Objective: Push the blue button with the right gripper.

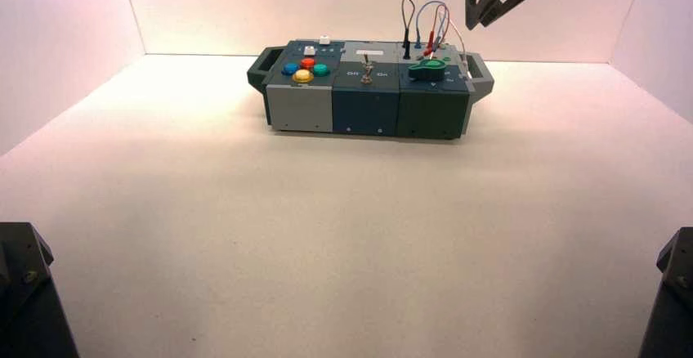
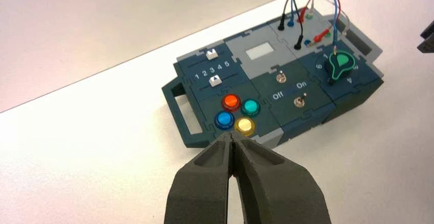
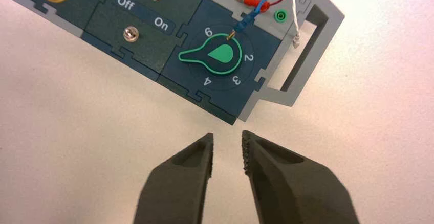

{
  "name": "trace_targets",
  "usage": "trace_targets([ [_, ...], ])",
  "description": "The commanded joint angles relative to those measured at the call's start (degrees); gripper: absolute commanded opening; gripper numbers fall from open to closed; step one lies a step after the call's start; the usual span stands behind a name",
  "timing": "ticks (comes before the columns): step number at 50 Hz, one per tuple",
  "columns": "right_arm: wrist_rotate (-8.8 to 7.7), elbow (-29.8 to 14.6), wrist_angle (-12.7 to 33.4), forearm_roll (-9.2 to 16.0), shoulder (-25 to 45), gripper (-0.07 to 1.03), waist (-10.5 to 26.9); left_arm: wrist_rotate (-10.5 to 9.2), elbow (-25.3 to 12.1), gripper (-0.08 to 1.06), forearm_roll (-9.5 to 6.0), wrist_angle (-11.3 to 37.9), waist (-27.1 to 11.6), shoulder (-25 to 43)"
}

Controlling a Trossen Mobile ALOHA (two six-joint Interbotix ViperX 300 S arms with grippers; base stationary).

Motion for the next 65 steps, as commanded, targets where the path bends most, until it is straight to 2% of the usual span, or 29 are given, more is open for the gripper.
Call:
trace_targets([
  [1,-0.18,-1.23,0.44,0.26,-2.46,0.21,1.14,-0.26,-1.05,-0.03,-0.18,0.53,0.26,-2.02],
  [8,-0.53,-3.25,1.49,0.00,-2.72,0.18,3.34,-0.44,-1.49,-0.03,-0.35,3.34,0.26,-5.01],
  [14,-3.25,-6.33,3.87,0.00,-1.32,0.07,5.10,-1.14,-2.81,-0.03,-0.62,8.35,0.35,-7.47],
  [18,-4.39,-8.35,5.10,0.00,0.26,0.06,6.15,-1.85,-3.60,-0.03,-0.70,12.66,0.88,-8.53],
  [26,-5.01,-11.78,5.27,0.00,3.16,-0.02,8.00,-2.29,-4.13,-0.03,-0.70,19.34,1.67,-9.40],
  [33,-5.10,-14.50,5.27,0.00,5.54,-0.02,9.14,-3.16,-4.04,-0.03,-1.49,23.29,1.67,-10.02],
  [38,-5.27,-16.44,4.83,0.00,7.47,-0.02,9.93,-4.22,-3.69,-0.03,-2.99,24.08,1.58,-11.16],
  [44,-6.15,-18.37,3.96,0.00,9.32,-0.02,10.90,-4.39,-2.99,-0.03,-4.22,24.08,1.67,-13.18],
  [47,-6.77,-20.04,3.87,0.00,10.81,-0.02,11.69,-4.48,-2.46,-0.03,-4.48,24.43,1.67,-14.33],
  [57,-7.21,-25.22,3.96,0.09,15.64,-0.02,13.54,-4.22,-1.67,-0.03,-4.66,25.84,1.67,-15.73],
  [60,-7.82,-26.89,4.39,0.09,17.23,-0.02,14.06,-3.96,-1.76,-0.03,-4.57,26.63,1.67,-15.82],
  [65,-9.84,-29.62,5.54,0.18,19.95,-0.02,15.03,-3.43,-2.02,-0.03,-4.57,27.69,1.58,-16.00],
])
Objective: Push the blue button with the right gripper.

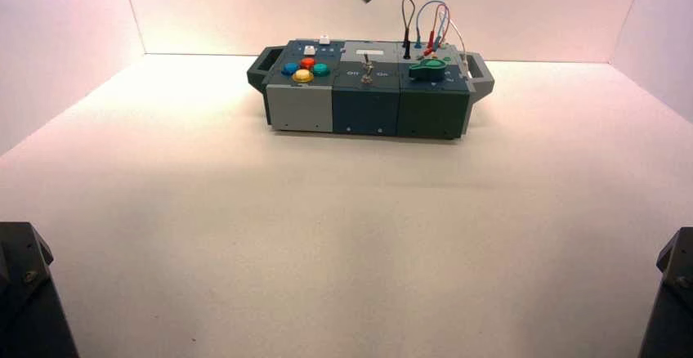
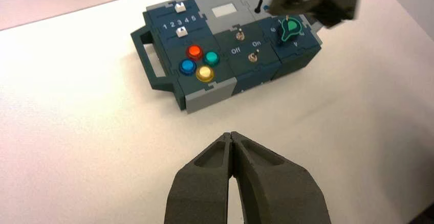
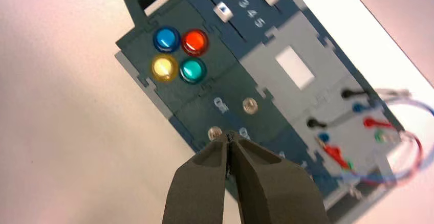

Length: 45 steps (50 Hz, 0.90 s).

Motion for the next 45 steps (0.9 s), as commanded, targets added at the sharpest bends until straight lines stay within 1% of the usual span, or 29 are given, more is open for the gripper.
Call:
trace_targets([
  [1,-1.85,-4.22,0.79,0.18,1.05,-0.02,1.32,0.62,-1.32,-0.03,-0.18,0.88,0.26,-0.35],
  [3,-2.55,-6.06,1.49,0.18,2.55,-0.02,1.76,0.62,-1.32,-0.03,-0.18,1.41,0.18,-0.35],
  [5,-2.90,-6.59,1.76,0.26,3.08,-0.02,1.93,0.62,-1.23,-0.03,-0.18,1.67,0.26,-0.44],
  [8,-3.34,-8.88,2.29,0.18,4.83,-0.02,2.46,0.62,-1.05,-0.03,-0.18,2.46,0.26,-0.44],
  [14,-4.39,-11.95,3.52,0.26,7.21,-0.02,3.25,0.53,-0.70,-0.03,-0.18,3.78,0.26,-0.35],
  [23,-5.80,-17.31,5.27,0.26,11.25,-0.02,5.19,0.26,-0.26,-0.03,-0.18,4.13,0.79,-0.35],
  [24,-6.06,-18.63,5.45,0.26,12.22,-0.02,5.54,0.26,-0.09,-0.03,-0.18,4.22,1.32,-0.35],
  [30,-6.24,-22.50,6.50,0.18,14.94,-0.02,6.15,-0.09,0.35,-0.03,-0.18,4.48,4.48,-0.44],
  [34,-6.50,-24.87,7.73,0.26,16.61,-0.02,6.42,-0.18,0.62,-0.03,-0.09,4.66,5.80,-0.70],
  [40,-7.47,-28.21,9.49,0.26,18.90,-0.02,6.77,-0.18,0.88,-0.03,-0.09,4.66,5.89,-1.14],
  [45,-7.65,-30.15,10.28,0.26,20.21,-0.02,7.03,-0.18,1.32,-0.03,-0.09,4.66,5.98,-1.32],
])
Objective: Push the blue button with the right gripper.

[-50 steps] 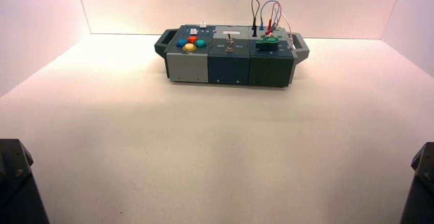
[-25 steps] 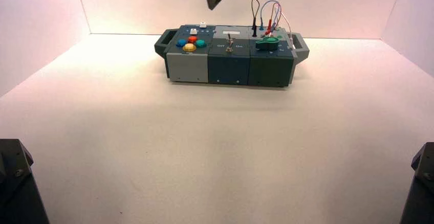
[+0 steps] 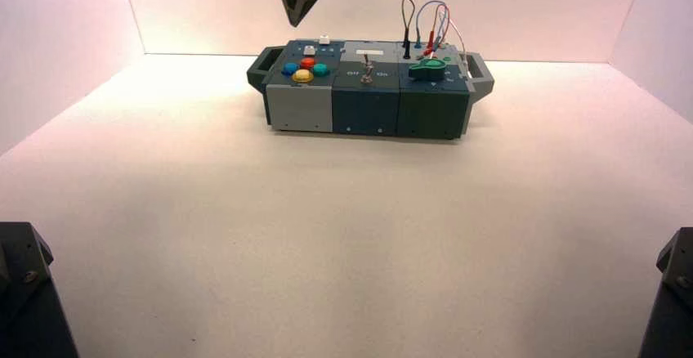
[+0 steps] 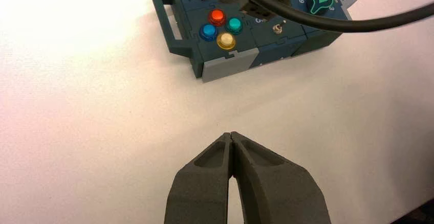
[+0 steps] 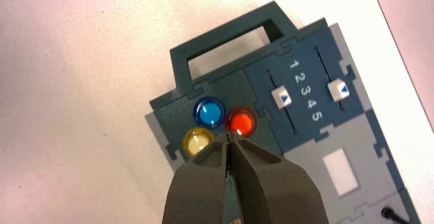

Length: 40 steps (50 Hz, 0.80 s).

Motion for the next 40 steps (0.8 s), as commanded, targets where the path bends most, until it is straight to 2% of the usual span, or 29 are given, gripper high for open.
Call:
trace_targets([
  [1,-0.70,-4.39,0.88,0.18,0.00,-0.02,0.70,-0.09,-0.35,-0.03,0.00,-0.18,0.18,-0.26],
  [7,-0.79,-6.86,2.55,0.18,2.37,-0.02,1.05,-0.09,0.09,-0.03,0.09,-0.26,0.53,-0.09],
  [13,-0.88,-7.12,2.64,0.09,3.60,-0.02,1.32,-0.09,0.18,-0.03,0.09,-0.35,0.62,-0.26],
  [19,-0.88,-6.33,2.29,0.09,4.04,-0.02,1.67,-0.09,0.18,-0.03,0.18,-0.44,0.62,-0.26],
  [30,-0.88,-3.87,-1.23,-0.09,3.78,-0.02,1.76,-0.09,0.18,-0.03,0.18,-0.53,0.62,-0.26],
  [40,-0.88,-2.81,-2.02,-0.79,4.04,-0.02,1.85,-0.09,0.18,-0.03,0.18,-0.53,0.62,-0.26],
])
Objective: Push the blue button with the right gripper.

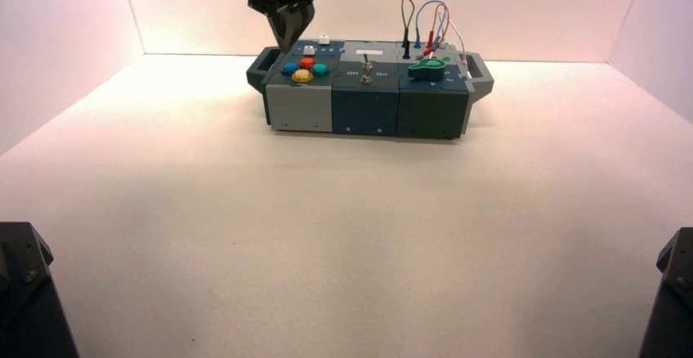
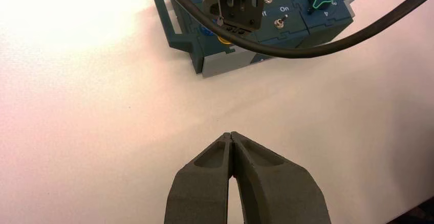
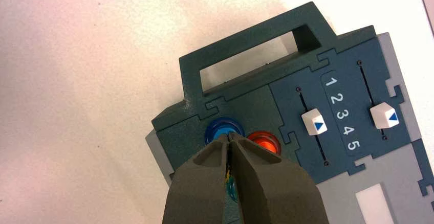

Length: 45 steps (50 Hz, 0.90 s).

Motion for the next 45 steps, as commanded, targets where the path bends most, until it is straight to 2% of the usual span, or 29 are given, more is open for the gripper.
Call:
trace_targets([
  [1,-0.44,0.00,-1.32,-0.53,-1.76,-0.02,0.26,-0.09,-0.79,-0.03,0.09,-0.44,0.26,-0.09],
  [12,-0.35,0.62,-1.67,-1.93,-1.58,-0.02,0.26,0.00,-0.79,-0.03,0.09,-0.62,0.26,-0.09],
  [45,0.26,4.13,-3.16,-1.93,-0.79,-0.02,0.35,0.00,-0.44,-0.03,0.09,-0.62,0.26,-0.18],
])
